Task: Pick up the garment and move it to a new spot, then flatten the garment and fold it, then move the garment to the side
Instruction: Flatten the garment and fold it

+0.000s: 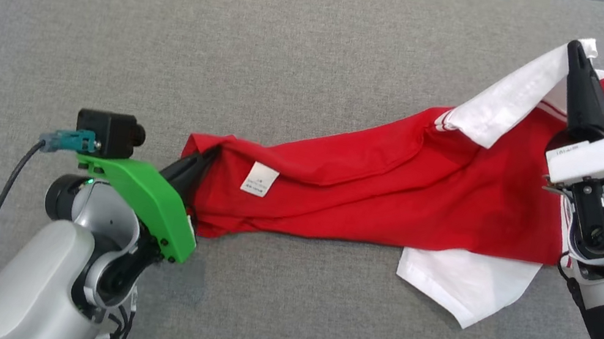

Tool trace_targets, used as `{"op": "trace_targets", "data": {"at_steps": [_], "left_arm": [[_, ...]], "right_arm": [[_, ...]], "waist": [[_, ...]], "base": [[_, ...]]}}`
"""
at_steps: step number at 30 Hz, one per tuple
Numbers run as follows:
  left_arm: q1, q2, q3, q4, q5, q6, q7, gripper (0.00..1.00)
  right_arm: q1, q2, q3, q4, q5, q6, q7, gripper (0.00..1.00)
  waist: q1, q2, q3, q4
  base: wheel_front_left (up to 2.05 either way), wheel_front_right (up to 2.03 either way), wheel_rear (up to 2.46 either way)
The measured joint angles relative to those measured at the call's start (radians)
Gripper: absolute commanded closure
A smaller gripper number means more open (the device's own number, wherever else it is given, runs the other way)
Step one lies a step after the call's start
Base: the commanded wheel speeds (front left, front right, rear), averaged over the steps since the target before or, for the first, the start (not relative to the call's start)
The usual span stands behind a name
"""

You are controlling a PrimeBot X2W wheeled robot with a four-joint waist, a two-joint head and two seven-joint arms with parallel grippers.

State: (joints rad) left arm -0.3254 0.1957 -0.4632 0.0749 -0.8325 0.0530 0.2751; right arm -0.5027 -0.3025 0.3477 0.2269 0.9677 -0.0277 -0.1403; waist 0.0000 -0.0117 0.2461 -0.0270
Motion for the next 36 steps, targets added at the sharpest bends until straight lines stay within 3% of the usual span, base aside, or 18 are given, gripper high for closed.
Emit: {"op": "trace_targets", "data": {"at_steps": [1, 2, 4, 5, 25, 36], "left_arm": [[-0.021, -0.005, 0.003, 0.014, 0.011, 0.000, -0.013, 0.78], [-0.038, -0.012, 0.004, 0.021, 0.021, 0.000, -0.022, 0.78], [-0.062, -0.030, 0.002, 0.039, 0.033, -0.001, -0.042, 0.42], [-0.068, -0.037, 0.001, 0.046, 0.039, -0.002, -0.052, 0.00], [-0.084, -0.022, -0.089, 0.144, 0.214, -0.062, -0.246, 0.00], [-0.073, -0.057, -0.133, 0.144, 0.249, -0.072, -0.322, 0.00]], "right_arm": [[-0.012, 0.001, 0.000, 0.005, -0.002, 0.001, -0.001, 1.00], [-0.023, 0.002, 0.000, 0.010, -0.002, 0.002, -0.007, 1.00], [-0.038, 0.004, 0.000, 0.019, -0.003, 0.013, -0.015, 1.00], [-0.043, 0.005, -0.002, 0.025, -0.003, 0.019, -0.022, 1.00], [-0.045, 0.008, -0.045, 0.130, -0.004, 0.080, -0.081, 1.00], [-0.043, 0.020, -0.049, 0.176, -0.004, 0.101, -0.091, 1.00]], "waist": [[0.0000, 0.0000, 0.010, 0.002], [0.0000, 0.0000, 0.019, 0.004], [0.0000, 0.0000, 0.037, 0.006], [0.0000, 0.0000, 0.045, 0.007], [0.0000, 0.0000, 0.067, 0.020], [0.0000, 0.0000, 0.051, 0.025]], "base": [[0.00, 0.00, 0.00], [0.00, 0.00, 0.00], [0.00, 0.00, 0.00], [0.00, 0.00, 0.00], [0.00, 0.00, 0.00], [0.00, 0.00, 0.00]]}}
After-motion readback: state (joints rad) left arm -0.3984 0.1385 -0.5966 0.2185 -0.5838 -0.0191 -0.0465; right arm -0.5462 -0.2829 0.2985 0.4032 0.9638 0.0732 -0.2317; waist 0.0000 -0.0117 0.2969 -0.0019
